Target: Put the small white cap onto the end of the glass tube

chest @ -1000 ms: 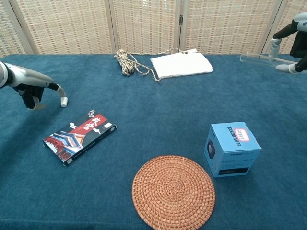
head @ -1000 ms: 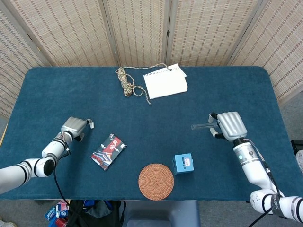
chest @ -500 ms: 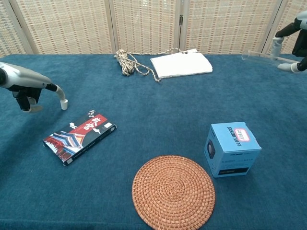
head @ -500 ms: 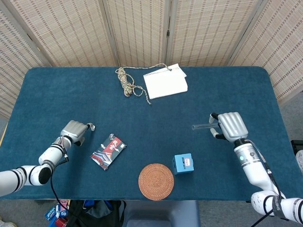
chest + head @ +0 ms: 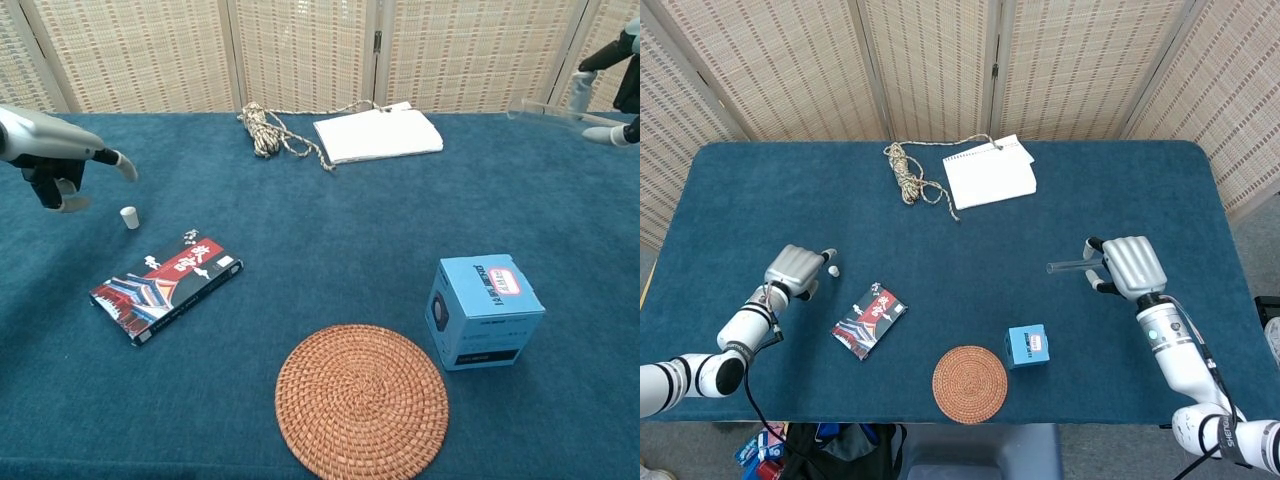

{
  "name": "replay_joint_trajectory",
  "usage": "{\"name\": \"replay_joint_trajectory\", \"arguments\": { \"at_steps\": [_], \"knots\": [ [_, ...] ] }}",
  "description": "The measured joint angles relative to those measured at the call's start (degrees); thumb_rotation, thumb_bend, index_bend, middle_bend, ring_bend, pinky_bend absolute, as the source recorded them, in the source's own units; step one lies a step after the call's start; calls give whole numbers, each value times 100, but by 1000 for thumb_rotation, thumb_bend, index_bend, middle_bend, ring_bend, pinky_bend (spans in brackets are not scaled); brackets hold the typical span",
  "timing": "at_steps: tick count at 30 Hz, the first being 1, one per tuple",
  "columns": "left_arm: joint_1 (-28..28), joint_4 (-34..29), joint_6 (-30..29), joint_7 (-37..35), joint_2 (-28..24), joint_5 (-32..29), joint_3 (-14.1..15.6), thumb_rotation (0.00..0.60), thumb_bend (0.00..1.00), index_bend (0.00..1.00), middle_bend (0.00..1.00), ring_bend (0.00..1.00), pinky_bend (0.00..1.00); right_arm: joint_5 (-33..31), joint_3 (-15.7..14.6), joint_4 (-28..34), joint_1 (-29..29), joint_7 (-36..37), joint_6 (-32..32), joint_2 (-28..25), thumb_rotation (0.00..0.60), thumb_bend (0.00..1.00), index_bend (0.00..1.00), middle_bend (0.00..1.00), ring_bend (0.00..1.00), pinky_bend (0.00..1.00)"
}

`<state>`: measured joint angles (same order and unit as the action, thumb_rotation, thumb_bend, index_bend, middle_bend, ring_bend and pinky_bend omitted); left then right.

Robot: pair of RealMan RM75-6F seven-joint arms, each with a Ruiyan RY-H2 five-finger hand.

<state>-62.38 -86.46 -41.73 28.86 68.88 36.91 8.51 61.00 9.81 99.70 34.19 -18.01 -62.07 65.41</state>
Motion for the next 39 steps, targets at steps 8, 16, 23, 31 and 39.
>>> {"name": "replay_joint_trajectory", "arguments": {
  "at_steps": [8,16,23,31,39],
  "knots": [
    [412,283,-491,-568,173,645,-352,600,361,187,67,40,28,51,-8,45,-72,-16,-92,-13,600,573,858,1000,1000,1000],
    [775,938,-437,-1413,537,1390,-692,600,349,327,0,0,0,61,-8,48,-106,-4,-84,-14,600,573,858,1000,1000,1000],
    [946,1556,-305,-1491,958,1677,-807,600,314,356,0,0,0,46,-9,23,-109,18,-23,6,600,573,858,1000,1000,1000],
    [1108,2005,-260,-1433,1329,1894,-888,600,288,349,0,0,0,13,-8,-38,-94,34,61,30,600,573,858,1000,1000,1000],
    [1192,2253,-182,-1432,1534,1993,-1026,600,288,387,0,0,0,-17,3,-57,-77,8,96,51,600,573,857,1000,1000,1000]
  ]
}}
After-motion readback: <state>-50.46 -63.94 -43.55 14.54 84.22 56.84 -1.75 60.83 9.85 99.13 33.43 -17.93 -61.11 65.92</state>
